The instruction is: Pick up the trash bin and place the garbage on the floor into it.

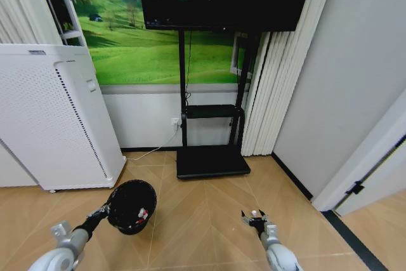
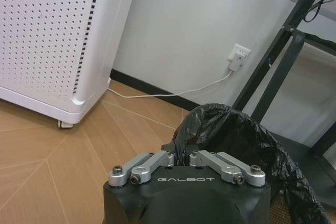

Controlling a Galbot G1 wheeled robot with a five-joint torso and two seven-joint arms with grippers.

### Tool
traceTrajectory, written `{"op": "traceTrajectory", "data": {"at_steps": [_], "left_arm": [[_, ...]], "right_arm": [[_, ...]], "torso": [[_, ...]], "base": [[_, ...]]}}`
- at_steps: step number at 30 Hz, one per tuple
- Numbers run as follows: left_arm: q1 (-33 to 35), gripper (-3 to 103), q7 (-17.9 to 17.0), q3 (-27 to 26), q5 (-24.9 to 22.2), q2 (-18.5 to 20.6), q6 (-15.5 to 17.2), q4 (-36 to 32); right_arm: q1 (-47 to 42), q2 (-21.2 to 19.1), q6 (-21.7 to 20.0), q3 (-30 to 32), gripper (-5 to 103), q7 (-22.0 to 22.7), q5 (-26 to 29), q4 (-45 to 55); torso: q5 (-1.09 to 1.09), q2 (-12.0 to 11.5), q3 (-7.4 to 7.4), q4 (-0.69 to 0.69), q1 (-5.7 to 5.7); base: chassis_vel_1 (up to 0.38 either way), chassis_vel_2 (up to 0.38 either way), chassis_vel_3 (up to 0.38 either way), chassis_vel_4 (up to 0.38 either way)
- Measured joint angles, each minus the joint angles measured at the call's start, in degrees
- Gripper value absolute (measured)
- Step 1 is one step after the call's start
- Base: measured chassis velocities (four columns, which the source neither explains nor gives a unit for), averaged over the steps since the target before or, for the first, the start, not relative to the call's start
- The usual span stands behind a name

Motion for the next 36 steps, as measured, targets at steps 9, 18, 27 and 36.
{"op": "traceTrajectory", "data": {"at_steps": [9,18,27,36], "left_arm": [[0.56,7,0.26,-0.11,0.39,-0.51,-0.14,-0.43],[0.5,7,0.09,0.79,0.77,-0.55,-0.34,-0.83],[-1.1,7,-0.13,2.94,1.42,-0.51,-0.52,-0.34],[-2.64,7,-0.23,4.66,1.79,-0.6,-0.84,0.45]], "right_arm": [[6.33,-0.14,0.3,-1.5,100,-3.12,-5.15,-13.05],[12.42,0.58,2.54,-2.55,99,-4.77,-8.89,-24.22],[17.59,1.68,2.84,-1.98,95,-4.12,-13.32,-34.99],[18.55,1.65,5.35,0.59,78,-5.03,-17.61,-39.32]], "torso": [[0.0,0.0,0.0,-0.01,0.0],[-0.01,0.0,0.0,-0.01,0.0],[-0.01,0.0,0.0,0.0,0.0],[-0.01,0.0,0.0,0.0,0.0]], "base": [[0.0,0.0,0.0,0.0],[0.0,0.0,0.0,0.0],[0.0,0.0,0.0,0.0],[0.0,0.0,0.0,0.0]]}}
